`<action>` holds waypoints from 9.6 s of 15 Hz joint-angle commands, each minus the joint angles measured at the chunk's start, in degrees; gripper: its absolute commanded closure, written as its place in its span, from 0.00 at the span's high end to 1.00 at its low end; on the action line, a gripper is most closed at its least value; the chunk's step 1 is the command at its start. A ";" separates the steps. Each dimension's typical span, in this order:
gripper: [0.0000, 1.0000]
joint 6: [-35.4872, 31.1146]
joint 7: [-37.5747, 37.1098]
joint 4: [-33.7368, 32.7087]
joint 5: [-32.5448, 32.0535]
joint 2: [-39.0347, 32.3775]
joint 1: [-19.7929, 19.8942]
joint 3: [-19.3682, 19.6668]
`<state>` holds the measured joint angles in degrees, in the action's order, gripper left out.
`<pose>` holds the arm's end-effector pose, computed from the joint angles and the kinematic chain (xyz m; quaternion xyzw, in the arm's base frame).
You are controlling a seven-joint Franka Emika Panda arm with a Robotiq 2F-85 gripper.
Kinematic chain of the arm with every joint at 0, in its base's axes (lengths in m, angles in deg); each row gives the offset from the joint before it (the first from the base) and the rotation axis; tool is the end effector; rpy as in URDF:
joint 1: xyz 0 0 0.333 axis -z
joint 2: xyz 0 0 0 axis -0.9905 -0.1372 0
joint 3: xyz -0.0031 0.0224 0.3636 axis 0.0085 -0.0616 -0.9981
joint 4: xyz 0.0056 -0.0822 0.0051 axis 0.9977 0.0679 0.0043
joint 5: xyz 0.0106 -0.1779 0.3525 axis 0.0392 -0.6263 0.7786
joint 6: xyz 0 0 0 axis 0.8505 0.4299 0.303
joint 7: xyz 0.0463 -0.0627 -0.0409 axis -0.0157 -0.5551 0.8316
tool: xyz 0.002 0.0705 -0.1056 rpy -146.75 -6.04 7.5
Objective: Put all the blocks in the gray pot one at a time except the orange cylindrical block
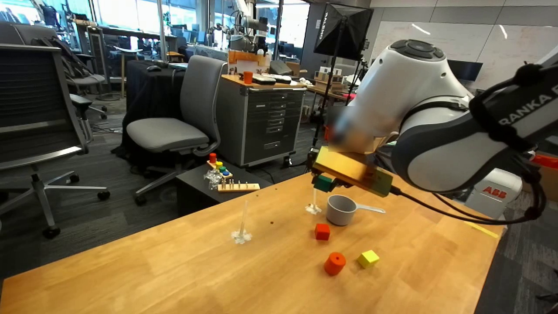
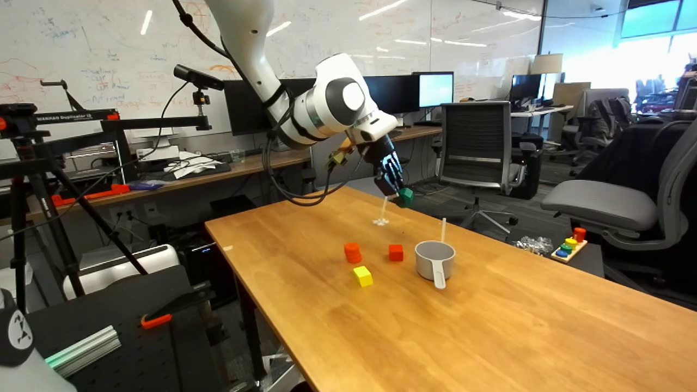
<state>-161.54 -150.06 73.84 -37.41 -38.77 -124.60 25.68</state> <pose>0.6374 0.1788 0.2293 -0.8688 0.4366 -0.2331 0.0111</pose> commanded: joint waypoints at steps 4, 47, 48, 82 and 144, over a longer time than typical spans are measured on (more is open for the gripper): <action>0.20 -0.58 -1.56 5.77 -2.37 4.39 -0.50 4.61; 1.00 14.55 30.24 -6.64 7.13 -2.50 26.62 -24.46; 1.00 16.14 29.98 -7.81 6.98 -3.28 26.61 -24.26; 0.65 28.63 29.05 -23.18 6.10 -15.22 26.58 -23.33; 1.00 19.14 2.43 -13.66 8.50 -10.86 20.88 -22.75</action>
<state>-142.80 -148.12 62.14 -28.28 -48.61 -105.12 3.83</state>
